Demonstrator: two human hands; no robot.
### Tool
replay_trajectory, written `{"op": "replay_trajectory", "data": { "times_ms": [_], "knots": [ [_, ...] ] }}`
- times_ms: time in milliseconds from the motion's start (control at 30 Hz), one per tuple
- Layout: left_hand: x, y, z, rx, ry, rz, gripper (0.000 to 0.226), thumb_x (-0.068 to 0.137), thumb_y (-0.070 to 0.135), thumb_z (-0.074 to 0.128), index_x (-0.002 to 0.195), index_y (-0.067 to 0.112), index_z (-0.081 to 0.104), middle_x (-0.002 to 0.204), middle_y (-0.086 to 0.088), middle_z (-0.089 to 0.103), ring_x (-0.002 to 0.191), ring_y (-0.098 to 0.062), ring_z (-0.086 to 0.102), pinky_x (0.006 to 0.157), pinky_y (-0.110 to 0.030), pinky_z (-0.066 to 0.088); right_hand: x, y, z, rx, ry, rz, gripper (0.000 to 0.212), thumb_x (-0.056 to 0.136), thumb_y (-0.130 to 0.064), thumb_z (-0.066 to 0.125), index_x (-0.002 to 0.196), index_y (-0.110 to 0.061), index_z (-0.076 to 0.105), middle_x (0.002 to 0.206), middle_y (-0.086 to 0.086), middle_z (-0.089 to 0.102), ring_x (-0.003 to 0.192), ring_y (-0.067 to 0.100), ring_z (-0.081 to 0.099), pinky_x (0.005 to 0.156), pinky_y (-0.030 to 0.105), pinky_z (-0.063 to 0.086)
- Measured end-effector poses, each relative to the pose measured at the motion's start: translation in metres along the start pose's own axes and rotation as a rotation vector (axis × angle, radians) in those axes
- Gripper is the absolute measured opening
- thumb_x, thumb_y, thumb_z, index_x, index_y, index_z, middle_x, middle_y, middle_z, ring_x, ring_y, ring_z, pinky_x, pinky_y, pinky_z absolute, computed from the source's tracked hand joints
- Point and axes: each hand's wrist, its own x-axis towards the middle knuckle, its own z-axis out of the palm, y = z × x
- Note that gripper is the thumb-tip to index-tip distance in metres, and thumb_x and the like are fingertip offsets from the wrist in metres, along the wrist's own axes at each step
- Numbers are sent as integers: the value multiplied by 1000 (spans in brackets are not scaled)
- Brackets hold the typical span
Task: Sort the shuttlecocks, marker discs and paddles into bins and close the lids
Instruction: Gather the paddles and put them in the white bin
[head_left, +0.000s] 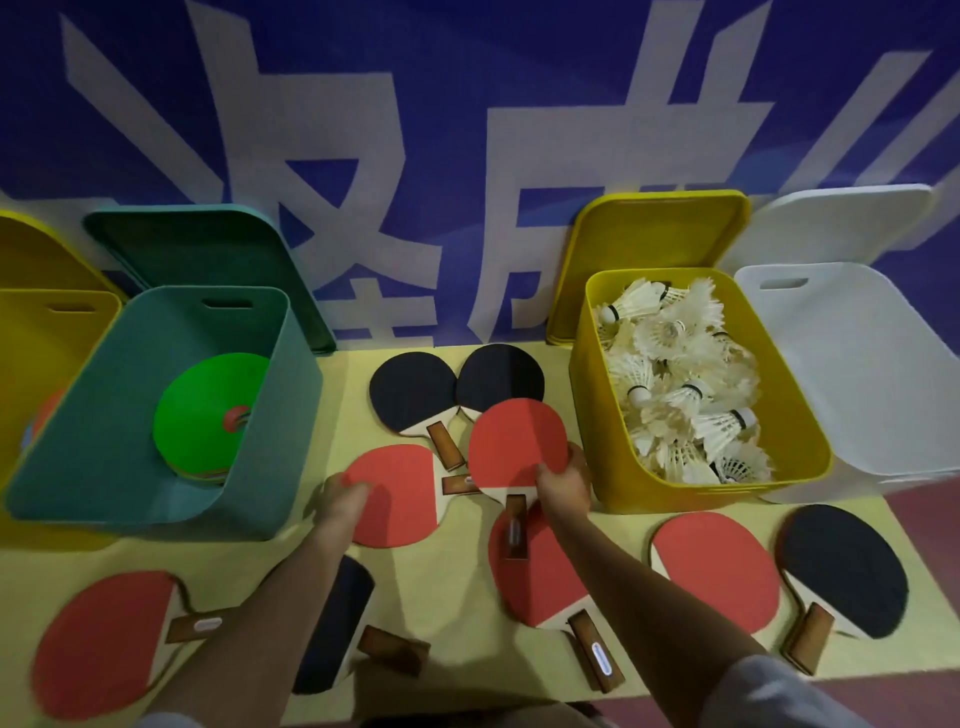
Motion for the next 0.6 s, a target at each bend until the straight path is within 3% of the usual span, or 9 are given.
{"op": "replay_trajectory", "data": {
  "times_ms": [67,167,267,367,467,600],
  "knots": [
    [-13,3,-4,-149,50,0,53,83,24,65,133,20,50,134,-9,52,116,-33,53,98,-47,47,-4,-3,1,18,-22,-88,61,86,-26,60,141,-20,36,131,9,54,120,32,52,98,39,43],
    [-22,3,-8,-317,65,5,50,89,20,62,136,18,47,135,-7,49,121,-32,49,101,-43,43,-9,-9,7,29,-42,-137,69,91,-29,58,150,-20,23,140,7,49,127,31,48,105,42,40],
    [-28,9,-6,-390,18,29,51,91,17,59,139,22,42,140,-9,46,123,-32,48,98,-44,44,-11,-17,11,7,-28,-145,73,92,-33,57,151,-24,15,143,6,48,127,31,48,106,44,40],
    [-32,12,-4,-511,-73,62,67,92,10,58,148,30,26,146,-10,37,127,-35,45,99,-53,45,-15,-28,15,12,-6,-202,69,94,-31,54,151,-28,15,142,4,49,126,29,50,104,43,42],
    [-36,13,-1,-516,-100,106,77,91,8,59,150,32,16,148,-10,35,129,-34,43,102,-55,43,-23,-41,24,32,-27,-276,69,97,-26,49,152,-32,9,142,5,49,125,29,51,101,43,46],
    [-40,21,-3,-450,-56,139,69,91,3,55,148,23,22,141,-13,40,123,-35,47,102,-52,44,-26,-53,29,-3,0,-262,67,99,-21,46,152,-30,7,140,7,51,120,30,55,95,40,49]
  ]
}}
